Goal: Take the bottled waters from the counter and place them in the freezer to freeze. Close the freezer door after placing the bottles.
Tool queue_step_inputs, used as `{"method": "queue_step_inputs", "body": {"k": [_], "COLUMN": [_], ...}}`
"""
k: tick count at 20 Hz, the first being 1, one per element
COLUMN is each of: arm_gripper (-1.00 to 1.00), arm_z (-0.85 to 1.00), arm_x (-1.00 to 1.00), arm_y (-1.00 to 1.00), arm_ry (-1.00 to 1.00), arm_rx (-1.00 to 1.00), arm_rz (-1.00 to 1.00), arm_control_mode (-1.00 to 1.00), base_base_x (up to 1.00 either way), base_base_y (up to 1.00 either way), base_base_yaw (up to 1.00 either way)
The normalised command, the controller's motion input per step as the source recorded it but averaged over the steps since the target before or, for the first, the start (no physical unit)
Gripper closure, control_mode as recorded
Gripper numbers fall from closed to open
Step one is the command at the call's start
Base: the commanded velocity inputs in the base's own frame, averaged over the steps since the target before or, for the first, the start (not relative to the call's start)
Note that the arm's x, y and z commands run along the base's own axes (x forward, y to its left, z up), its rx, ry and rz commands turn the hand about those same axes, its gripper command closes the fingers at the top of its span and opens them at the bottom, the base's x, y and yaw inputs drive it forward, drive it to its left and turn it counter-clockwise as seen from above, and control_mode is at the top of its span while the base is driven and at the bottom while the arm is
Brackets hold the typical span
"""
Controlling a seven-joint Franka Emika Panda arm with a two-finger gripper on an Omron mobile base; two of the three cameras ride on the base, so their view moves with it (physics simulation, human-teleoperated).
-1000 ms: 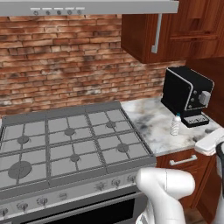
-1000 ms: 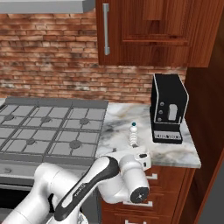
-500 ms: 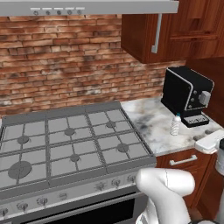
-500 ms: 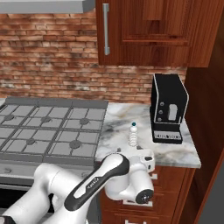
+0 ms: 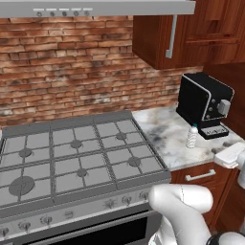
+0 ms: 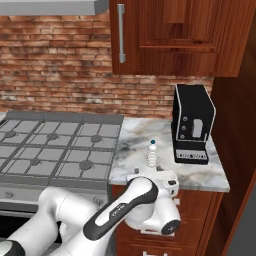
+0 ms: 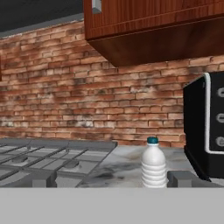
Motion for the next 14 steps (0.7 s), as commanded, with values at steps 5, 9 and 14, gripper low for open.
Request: {"method": "queue_step_inputs", "body": {"k": [5,9,14], "arm_gripper": [-1.00,-1.00,-1.00], "arm_z": [-0.08,0.00,0.00], "arm_x": [0.23,0.21,0.14], "arm_y": [0.00,0.00,0.00], "arm_ry": [-0.04,0.00,-0.01], "arm_rx": [-0.03,0.00,0.00], "arm_rz": [0.01,0.00,0.01], "arm_control_mode": [-1.00,-1.00,-1.00], "base_base_x": [0.00,0.00,0.00], "base_base_y": [0.00,0.00,0.00], "base_base_yaw": [0.00,0.00,0.00]}}
